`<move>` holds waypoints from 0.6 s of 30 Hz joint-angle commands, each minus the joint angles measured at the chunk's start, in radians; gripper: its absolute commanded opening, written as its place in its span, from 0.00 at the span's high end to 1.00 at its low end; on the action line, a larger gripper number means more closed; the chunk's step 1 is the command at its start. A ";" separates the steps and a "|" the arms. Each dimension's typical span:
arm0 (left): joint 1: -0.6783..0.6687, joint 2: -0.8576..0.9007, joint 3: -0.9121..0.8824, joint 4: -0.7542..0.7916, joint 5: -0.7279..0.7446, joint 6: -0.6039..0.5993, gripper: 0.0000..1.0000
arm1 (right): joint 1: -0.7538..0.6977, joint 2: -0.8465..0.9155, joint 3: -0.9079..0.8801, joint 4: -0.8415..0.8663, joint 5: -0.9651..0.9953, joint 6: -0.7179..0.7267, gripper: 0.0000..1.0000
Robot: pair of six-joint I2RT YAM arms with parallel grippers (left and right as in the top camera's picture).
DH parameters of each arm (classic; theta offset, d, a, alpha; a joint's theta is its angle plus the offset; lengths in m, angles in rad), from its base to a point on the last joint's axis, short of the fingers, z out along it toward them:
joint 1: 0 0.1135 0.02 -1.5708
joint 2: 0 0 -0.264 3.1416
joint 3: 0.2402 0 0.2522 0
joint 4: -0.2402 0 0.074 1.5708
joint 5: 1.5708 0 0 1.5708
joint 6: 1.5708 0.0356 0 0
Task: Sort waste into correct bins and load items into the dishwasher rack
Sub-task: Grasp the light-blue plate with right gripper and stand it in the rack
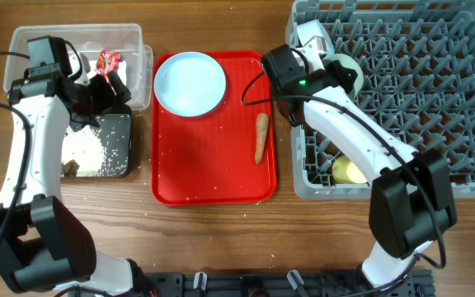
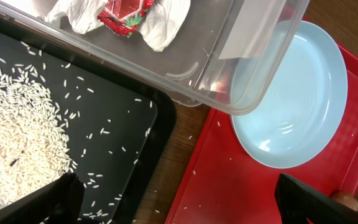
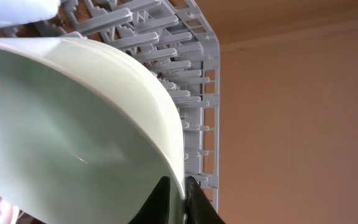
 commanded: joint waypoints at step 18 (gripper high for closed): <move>0.004 -0.022 0.012 0.000 0.002 0.006 0.00 | 0.131 -0.189 0.104 0.055 -0.445 -0.039 0.25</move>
